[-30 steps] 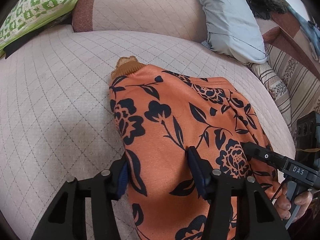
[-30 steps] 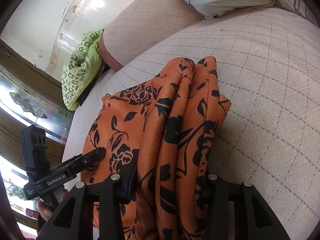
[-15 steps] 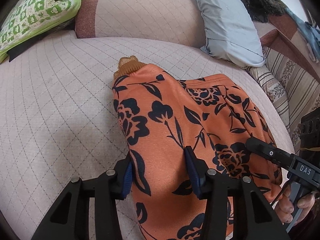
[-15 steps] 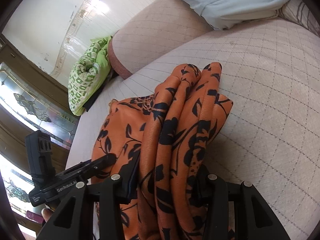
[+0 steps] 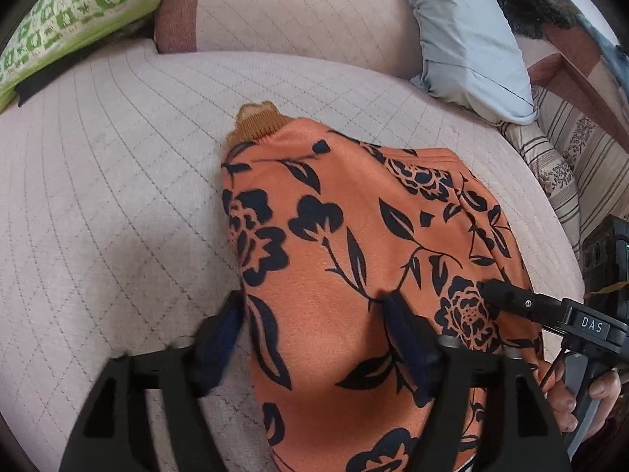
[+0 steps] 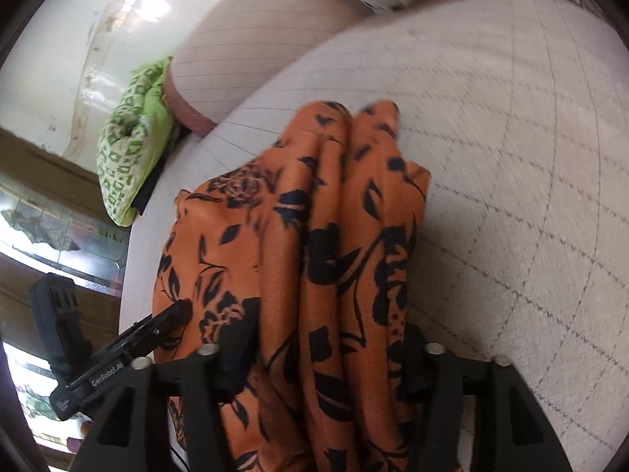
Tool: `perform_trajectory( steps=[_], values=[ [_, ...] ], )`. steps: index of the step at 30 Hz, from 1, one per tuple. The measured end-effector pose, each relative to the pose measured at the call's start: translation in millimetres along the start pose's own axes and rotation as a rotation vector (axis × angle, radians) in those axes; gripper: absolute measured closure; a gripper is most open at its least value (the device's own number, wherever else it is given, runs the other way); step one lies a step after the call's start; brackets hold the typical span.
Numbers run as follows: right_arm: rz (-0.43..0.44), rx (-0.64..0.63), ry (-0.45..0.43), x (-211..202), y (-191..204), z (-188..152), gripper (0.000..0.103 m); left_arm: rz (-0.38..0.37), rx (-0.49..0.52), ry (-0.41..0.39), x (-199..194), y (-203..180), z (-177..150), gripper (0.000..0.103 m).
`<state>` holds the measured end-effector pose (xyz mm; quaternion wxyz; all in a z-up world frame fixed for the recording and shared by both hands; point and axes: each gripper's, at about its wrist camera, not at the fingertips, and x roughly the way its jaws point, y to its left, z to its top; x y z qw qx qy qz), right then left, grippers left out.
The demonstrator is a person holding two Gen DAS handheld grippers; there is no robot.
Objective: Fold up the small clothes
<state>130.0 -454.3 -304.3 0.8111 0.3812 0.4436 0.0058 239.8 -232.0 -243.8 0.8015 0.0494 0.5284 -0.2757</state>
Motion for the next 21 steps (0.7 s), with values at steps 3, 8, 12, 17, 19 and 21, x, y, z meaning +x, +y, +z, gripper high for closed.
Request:
perform_trajectory(
  steps=[3, 8, 12, 17, 19, 21],
  values=[
    [0.017, -0.003, 0.009, 1, -3, 1, 0.033, -0.089, -0.027, 0.082, 15, 1, -2, 0.015],
    [0.034, -0.033, 0.017, 4, -4, 0, 0.029, -0.114, -0.042, 0.071, 16, -1, -3, 0.018],
    [0.049, -0.044, 0.012, 7, 0, -2, 0.028, -0.089, -0.020, 0.031, 11, -10, -2, 0.032],
    [0.002, -0.161, -0.018, 6, 18, -10, 0.049, -0.073, -0.014, -0.022, -3, -15, 5, 0.055],
    [-0.003, -0.184, -0.041, 1, 24, -11, 0.055, -0.073, -0.012, -0.035, -5, -16, 6, 0.058],
    [-0.005, -0.191, -0.057, -2, 27, -12, 0.056, -0.074, -0.008, -0.047, -13, -13, 2, 0.060]
  ],
)
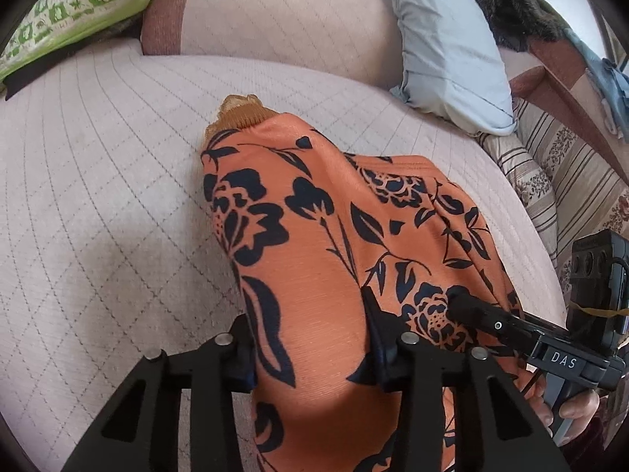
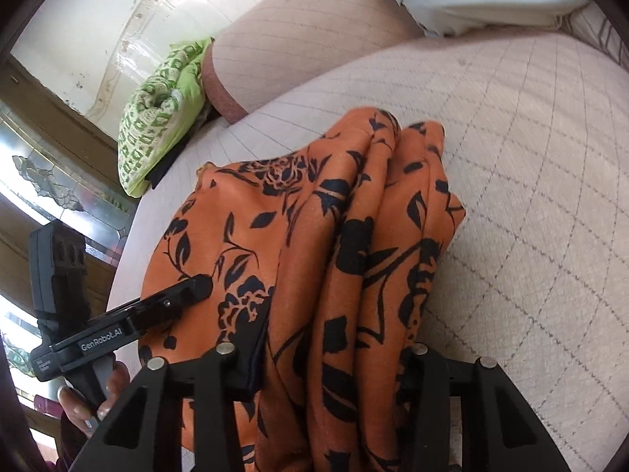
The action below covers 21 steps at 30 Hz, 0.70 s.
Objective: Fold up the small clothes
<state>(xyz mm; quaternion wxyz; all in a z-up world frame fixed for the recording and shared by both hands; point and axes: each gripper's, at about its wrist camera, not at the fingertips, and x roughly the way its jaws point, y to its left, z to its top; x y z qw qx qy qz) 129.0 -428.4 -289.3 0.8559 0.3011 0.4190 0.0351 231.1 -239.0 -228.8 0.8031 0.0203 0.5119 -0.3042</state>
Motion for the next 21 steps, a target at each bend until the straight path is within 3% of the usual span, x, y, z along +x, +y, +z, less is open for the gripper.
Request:
perform_trajectory(
  steps=[4, 12, 21],
  values=[
    [-0.012, -0.014, -0.029, -7, 8, 0, 0.058, 0.007, 0.009, -0.020, -11, -1, -4, 0.062],
    [0.029, -0.072, -0.098, -23, 40, -7, 0.059, 0.066, 0.045, -0.137, -58, 5, -10, 0.062],
    [0.088, -0.107, -0.082, -16, 75, -16, 0.059, 0.125, 0.036, -0.181, -90, 31, -20, 0.062]
  ],
)
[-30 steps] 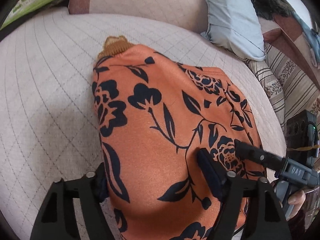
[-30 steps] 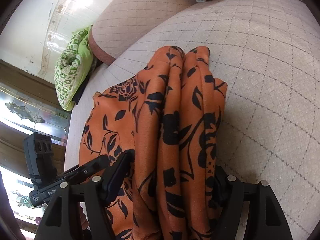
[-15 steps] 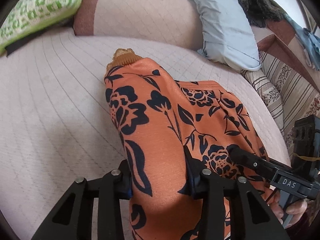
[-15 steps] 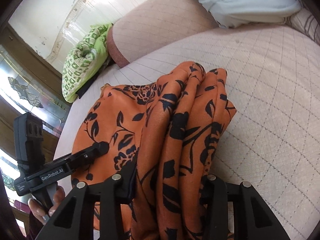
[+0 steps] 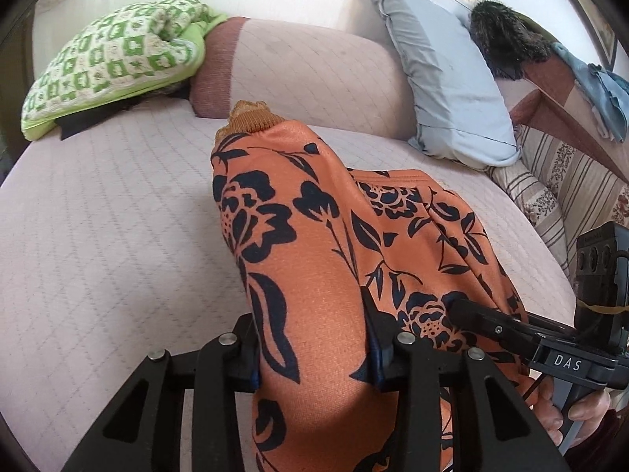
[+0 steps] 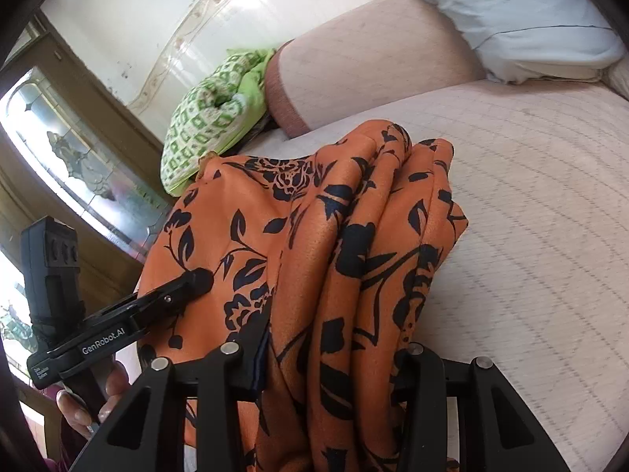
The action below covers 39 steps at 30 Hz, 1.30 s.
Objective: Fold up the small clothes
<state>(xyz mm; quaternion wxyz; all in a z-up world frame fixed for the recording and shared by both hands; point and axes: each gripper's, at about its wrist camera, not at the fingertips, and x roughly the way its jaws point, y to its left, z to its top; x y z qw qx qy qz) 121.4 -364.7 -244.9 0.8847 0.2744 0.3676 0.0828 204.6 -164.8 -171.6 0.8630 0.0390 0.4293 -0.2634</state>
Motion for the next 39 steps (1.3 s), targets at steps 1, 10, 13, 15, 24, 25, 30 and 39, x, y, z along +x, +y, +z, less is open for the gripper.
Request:
perform_trajectory(
  steps=[1, 10, 13, 15, 24, 25, 30, 39],
  values=[
    [0.006, 0.000, 0.004, 3, 3, 0, 0.059, 0.005, -0.004, -0.001, -2, 4, -1, 0.062],
    [0.040, -0.025, 0.050, 22, 26, -7, 0.059, 0.039, -0.027, -0.005, -16, 23, -7, 0.062],
    [0.052, -0.024, 0.063, 24, 28, -9, 0.059, 0.045, -0.026, -0.003, -19, 26, -11, 0.062],
    [0.052, -0.028, 0.072, 27, 31, -7, 0.059, 0.051, -0.024, 0.000, -19, 27, -15, 0.062],
    [0.049, -0.013, 0.141, 38, 36, -9, 0.059, 0.068, -0.031, 0.054, -9, 36, -33, 0.062],
    [0.047, -0.011, 0.151, 39, 35, -11, 0.059, 0.068, -0.032, 0.063, -7, 37, -35, 0.062],
    [0.033, 0.005, 0.177, 44, 30, -18, 0.059, 0.083, -0.044, 0.087, 0, 39, -39, 0.062],
    [0.018, 0.008, 0.201, 50, 24, -15, 0.059, 0.099, -0.088, 0.126, 14, 48, -42, 0.058]
  ],
)
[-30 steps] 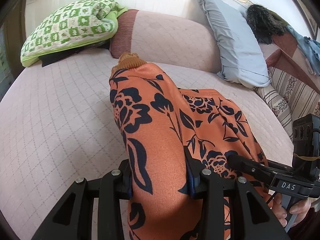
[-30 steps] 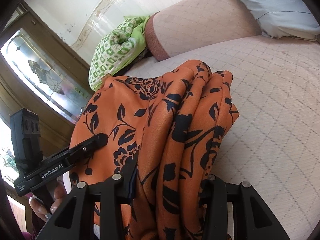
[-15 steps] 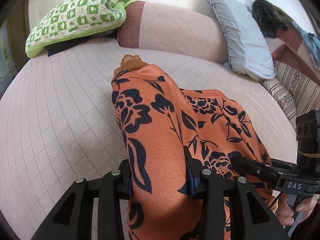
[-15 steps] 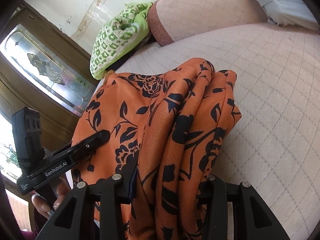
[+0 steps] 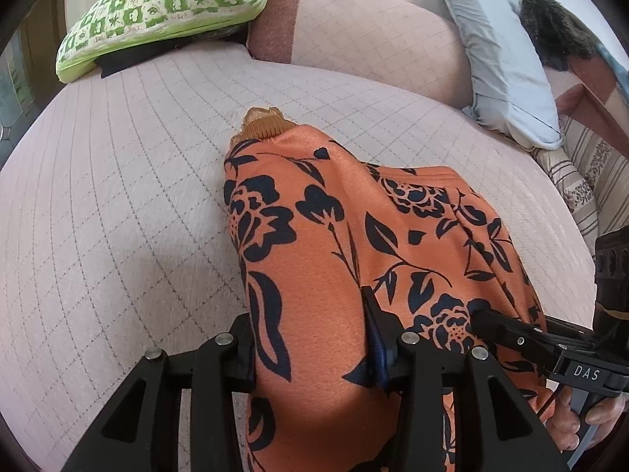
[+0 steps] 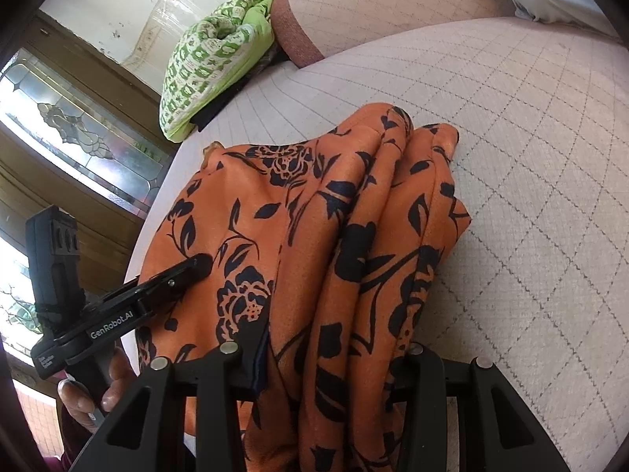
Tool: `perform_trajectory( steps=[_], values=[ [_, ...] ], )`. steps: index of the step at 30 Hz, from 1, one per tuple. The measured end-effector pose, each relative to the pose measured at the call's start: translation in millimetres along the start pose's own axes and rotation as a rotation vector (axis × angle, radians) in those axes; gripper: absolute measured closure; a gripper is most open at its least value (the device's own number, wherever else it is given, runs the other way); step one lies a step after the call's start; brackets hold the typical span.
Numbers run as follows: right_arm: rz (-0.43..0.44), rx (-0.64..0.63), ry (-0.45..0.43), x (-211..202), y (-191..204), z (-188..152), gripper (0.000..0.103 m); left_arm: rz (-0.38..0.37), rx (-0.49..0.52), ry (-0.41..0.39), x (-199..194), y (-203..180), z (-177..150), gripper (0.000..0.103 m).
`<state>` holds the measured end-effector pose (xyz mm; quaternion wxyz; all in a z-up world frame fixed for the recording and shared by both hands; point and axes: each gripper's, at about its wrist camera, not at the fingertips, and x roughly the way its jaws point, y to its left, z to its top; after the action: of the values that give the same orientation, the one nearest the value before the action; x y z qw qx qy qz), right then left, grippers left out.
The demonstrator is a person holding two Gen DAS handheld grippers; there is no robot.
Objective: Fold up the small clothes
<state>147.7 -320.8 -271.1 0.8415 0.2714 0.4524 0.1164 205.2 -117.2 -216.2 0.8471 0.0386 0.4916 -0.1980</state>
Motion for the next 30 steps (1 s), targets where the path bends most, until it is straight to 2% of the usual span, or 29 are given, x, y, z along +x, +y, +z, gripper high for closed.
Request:
perform_trajectory(
  steps=[4, 7, 9, 11, 12, 15, 19, 23, 30],
  values=[
    [-0.010, -0.016, 0.014, 5, 1, 4, 0.056, 0.023, 0.009, -0.001, 4, 0, -1, 0.054],
    [-0.008, -0.018, 0.028, 7, 0, 5, 0.054, 0.044, 0.003, 0.000, 8, 2, -1, 0.047],
    [-0.008, -0.008, 0.041, 10, -1, 7, 0.052, 0.070, 0.002, -0.005, 9, 2, -2, 0.033],
    [-0.006, 0.015, 0.056, 13, -5, 9, 0.046, 0.127, 0.007, -0.012, 12, 1, -2, 0.022],
    [-0.006, 0.025, 0.062, 13, -8, 8, 0.042, 0.135, 0.004, -0.012, 13, 1, -2, 0.019],
    [0.007, 0.037, 0.072, 15, -12, 10, 0.041, 0.144, -0.021, -0.004, 15, 4, -1, 0.015],
    [-0.001, 0.034, 0.064, 16, -11, 9, 0.041, 0.161, -0.035, -0.005, 16, 5, 0, 0.014],
    [-0.005, 0.045, 0.059, 14, -12, 7, 0.041, 0.195, -0.007, -0.022, 15, -2, -3, 0.014],
    [-0.016, 0.053, 0.052, 12, -11, 5, 0.040, 0.179, -0.012, -0.017, 12, -2, -5, 0.014]
  ],
)
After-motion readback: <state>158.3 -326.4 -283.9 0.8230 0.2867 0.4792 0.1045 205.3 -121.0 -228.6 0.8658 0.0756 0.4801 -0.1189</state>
